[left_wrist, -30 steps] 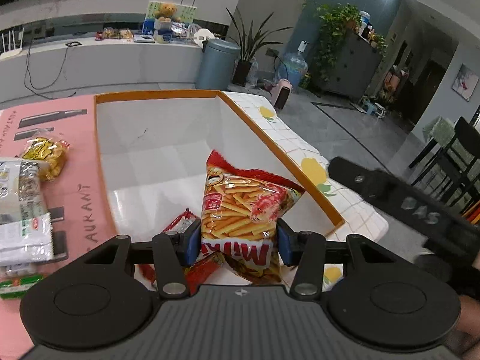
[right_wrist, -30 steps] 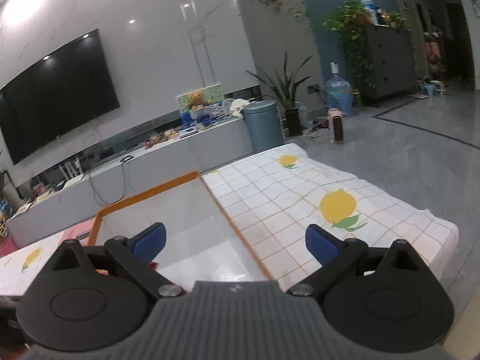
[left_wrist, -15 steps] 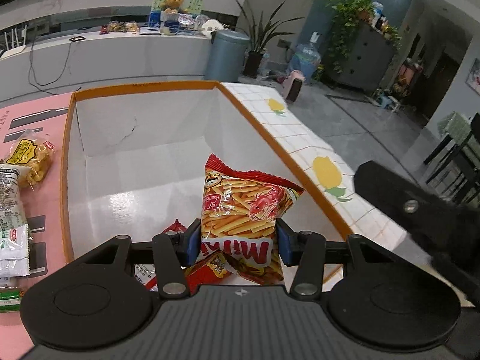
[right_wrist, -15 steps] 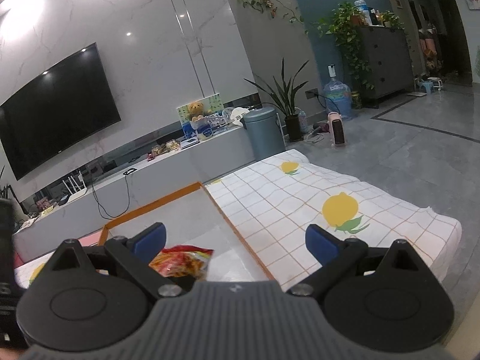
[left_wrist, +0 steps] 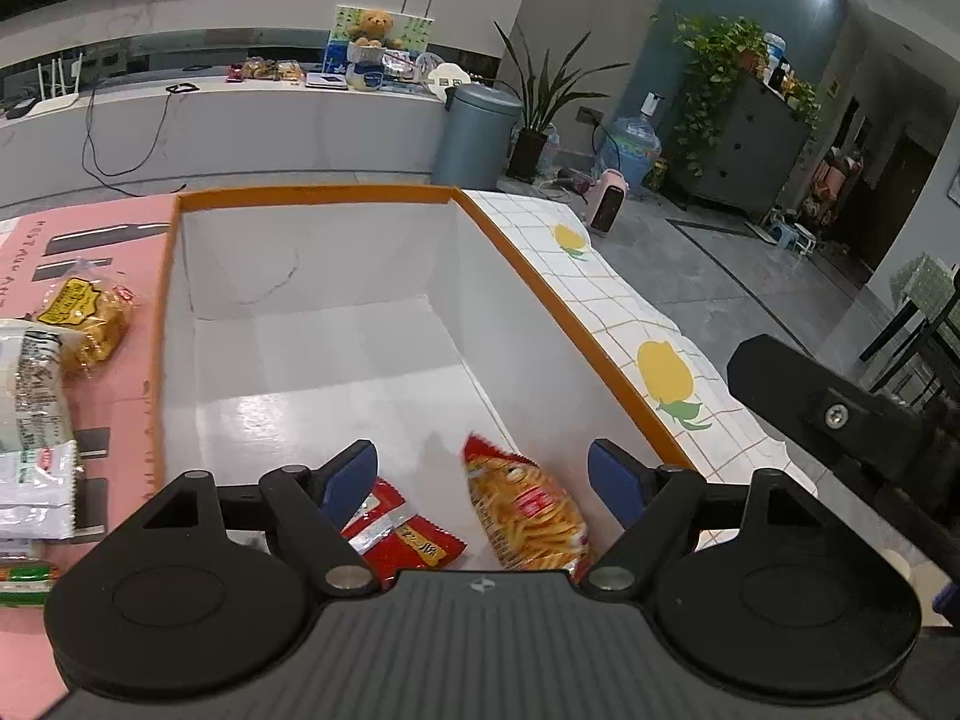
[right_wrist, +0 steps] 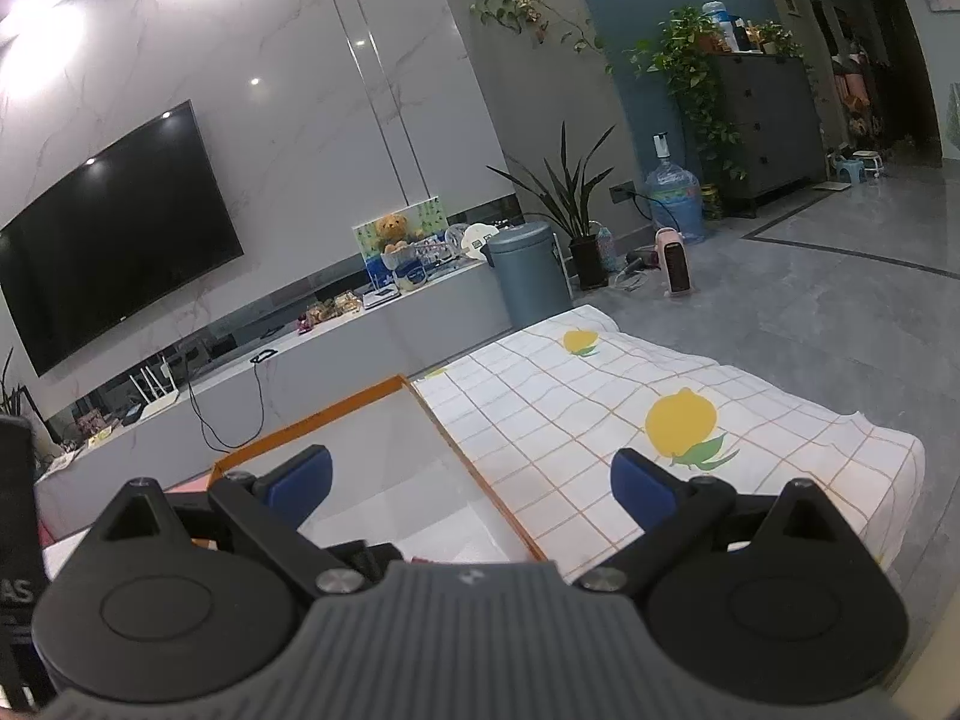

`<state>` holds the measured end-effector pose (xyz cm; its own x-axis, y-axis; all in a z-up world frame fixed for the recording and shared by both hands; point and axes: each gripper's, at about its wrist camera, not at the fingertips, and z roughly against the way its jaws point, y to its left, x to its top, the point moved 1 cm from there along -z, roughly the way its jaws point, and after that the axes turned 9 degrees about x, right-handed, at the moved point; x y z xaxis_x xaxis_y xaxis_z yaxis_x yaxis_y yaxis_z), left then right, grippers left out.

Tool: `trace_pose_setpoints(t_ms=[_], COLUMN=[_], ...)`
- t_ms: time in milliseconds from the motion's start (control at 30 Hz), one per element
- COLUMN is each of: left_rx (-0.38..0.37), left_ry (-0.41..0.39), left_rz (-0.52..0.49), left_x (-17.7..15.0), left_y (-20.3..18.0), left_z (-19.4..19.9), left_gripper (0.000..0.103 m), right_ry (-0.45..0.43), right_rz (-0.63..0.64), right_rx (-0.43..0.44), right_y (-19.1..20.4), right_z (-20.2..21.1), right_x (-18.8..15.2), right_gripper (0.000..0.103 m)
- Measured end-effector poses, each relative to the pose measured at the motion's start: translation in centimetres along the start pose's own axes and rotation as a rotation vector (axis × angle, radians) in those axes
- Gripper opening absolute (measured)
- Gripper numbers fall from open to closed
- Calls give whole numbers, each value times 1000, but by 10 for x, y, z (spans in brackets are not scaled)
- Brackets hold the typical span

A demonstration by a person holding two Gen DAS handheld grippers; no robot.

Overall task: Organize snacks
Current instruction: 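Carry the stick-snack bag with the left gripper and release it into the orange box, then move the right gripper back over the snack pile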

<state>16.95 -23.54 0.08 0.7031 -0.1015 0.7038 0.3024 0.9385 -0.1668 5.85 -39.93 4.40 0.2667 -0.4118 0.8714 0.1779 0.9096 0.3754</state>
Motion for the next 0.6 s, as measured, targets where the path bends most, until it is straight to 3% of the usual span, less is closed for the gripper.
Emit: trace_pose_setpoints(t_ms=[167, 400, 600], left_rx=[-6, 48, 132], left_ry=[-14, -70, -83], left_rz=[-26, -16, -7], left_x=[3, 5, 0], left_y=[12, 35, 67], left_z=[20, 53, 79], left_gripper=[94, 94, 92], right_ry=[-1, -29, -31], right_rz=[24, 43, 35], right_rx=[31, 63, 140], right_y=[5, 19, 34], right_z=[-1, 7, 12], right_x=[-3, -3, -5], right_gripper=[97, 97, 97])
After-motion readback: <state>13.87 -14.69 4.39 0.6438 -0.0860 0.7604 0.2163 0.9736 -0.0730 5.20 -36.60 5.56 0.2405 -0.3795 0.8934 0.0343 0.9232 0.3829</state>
